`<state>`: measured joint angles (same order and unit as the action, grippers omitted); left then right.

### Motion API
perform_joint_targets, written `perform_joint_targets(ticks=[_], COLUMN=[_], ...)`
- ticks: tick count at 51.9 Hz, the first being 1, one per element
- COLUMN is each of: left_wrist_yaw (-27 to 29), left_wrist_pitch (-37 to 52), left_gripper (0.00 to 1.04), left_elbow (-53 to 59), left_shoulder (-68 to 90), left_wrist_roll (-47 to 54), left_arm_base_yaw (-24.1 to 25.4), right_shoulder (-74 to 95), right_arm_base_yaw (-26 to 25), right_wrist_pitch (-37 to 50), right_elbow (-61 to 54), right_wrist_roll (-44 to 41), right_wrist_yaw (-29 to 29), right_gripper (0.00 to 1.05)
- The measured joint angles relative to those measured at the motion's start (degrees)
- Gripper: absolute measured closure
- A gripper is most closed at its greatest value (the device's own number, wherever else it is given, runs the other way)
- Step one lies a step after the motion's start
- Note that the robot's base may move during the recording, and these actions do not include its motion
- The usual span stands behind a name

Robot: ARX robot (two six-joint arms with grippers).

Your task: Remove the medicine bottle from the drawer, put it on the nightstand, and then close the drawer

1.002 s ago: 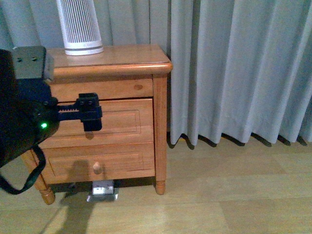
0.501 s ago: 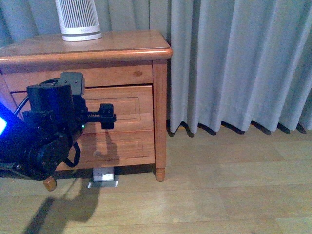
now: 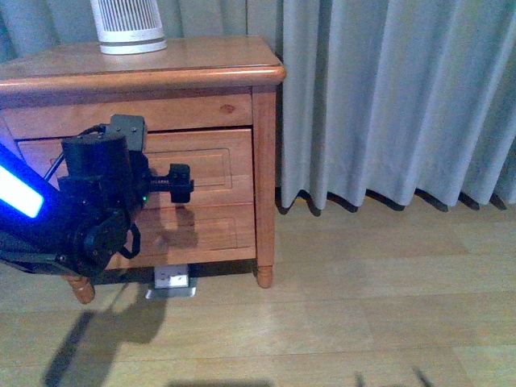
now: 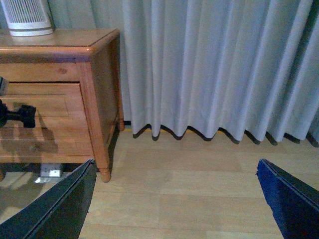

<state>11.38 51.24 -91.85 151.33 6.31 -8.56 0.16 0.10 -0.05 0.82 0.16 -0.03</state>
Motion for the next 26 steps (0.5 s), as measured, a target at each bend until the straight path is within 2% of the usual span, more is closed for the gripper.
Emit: perform_joint_targets(ticks=[12,26], left_wrist_yaw=[0.2,0.3], left_wrist_pitch=[-0.4,-0.3], left_gripper=[0.08,0.47], left_elbow=[-2.2,-2.5], left_shoulder=[1.7,1.9], left_wrist_roll=[0.6,1.5], left_arm_base_yaw=[0.6,0.7], right_shoulder=[0.0,0.0], right_arm_base_yaw=[0.0,0.0], right_wrist_pitch=[0.0,0.0], right_elbow=[0.0,0.0], right_wrist_roll=[0.0,0.0], right_wrist_yaw=[0.0,0.0], right_gripper=[0.07,0.07])
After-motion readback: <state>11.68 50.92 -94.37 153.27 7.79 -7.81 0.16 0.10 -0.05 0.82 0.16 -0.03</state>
